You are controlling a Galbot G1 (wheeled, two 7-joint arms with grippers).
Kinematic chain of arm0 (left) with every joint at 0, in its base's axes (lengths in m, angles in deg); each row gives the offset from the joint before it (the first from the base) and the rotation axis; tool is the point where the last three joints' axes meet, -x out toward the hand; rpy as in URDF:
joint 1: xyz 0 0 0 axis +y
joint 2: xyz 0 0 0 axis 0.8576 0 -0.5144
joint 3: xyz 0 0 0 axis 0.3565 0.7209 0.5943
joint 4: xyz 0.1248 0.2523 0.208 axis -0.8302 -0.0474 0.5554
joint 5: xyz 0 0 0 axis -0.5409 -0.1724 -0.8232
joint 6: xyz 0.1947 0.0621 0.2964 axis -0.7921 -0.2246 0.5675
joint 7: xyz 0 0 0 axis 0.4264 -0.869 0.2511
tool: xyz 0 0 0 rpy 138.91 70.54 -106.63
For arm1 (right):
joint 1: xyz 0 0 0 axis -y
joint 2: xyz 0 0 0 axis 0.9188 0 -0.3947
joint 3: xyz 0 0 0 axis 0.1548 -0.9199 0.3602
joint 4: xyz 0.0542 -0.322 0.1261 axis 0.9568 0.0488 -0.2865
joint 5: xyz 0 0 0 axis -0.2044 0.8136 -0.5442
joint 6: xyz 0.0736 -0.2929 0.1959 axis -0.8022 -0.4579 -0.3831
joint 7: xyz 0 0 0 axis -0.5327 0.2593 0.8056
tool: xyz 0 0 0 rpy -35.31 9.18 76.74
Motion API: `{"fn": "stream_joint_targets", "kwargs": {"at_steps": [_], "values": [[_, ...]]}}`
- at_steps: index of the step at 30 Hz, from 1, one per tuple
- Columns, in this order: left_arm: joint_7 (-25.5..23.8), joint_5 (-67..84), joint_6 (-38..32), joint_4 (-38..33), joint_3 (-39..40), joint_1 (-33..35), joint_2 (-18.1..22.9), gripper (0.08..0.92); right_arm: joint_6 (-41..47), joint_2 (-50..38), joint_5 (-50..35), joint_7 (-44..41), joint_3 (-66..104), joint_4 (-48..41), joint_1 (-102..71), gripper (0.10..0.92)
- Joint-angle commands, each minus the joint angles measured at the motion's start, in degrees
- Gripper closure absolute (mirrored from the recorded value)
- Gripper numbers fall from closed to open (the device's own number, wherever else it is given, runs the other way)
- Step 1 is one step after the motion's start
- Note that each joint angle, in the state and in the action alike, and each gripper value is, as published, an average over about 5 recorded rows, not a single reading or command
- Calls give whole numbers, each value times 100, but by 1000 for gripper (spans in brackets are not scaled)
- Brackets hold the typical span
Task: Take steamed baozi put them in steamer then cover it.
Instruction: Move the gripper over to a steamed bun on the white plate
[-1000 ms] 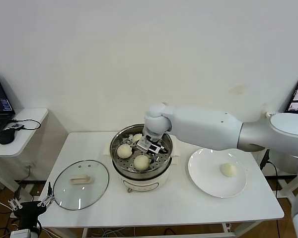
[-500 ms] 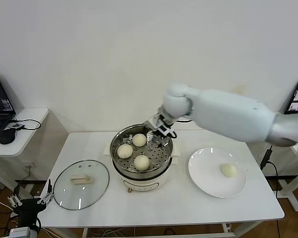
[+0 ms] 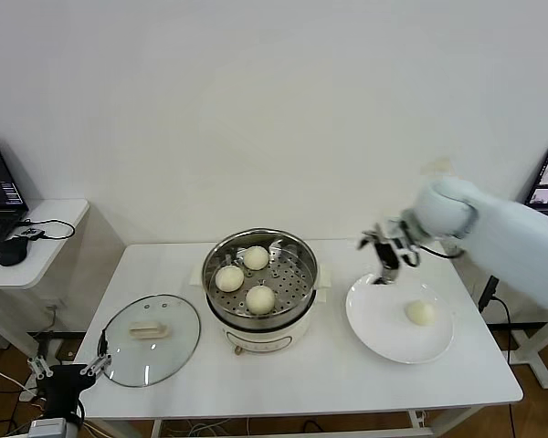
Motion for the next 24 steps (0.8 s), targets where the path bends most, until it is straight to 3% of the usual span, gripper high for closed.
{"fn": "stream_joint_targets", "kwargs": {"at_steps": [1, 24], "values": [[-1, -68, 4, 45, 94, -6, -6, 177, -348, -1024, 1056, -109, 1543, -472, -1997, 203], [3, -31, 8, 48, -92, 140, -24, 177, -434, 819, 1813, 282, 2088, -2225, -2577, 203]]}}
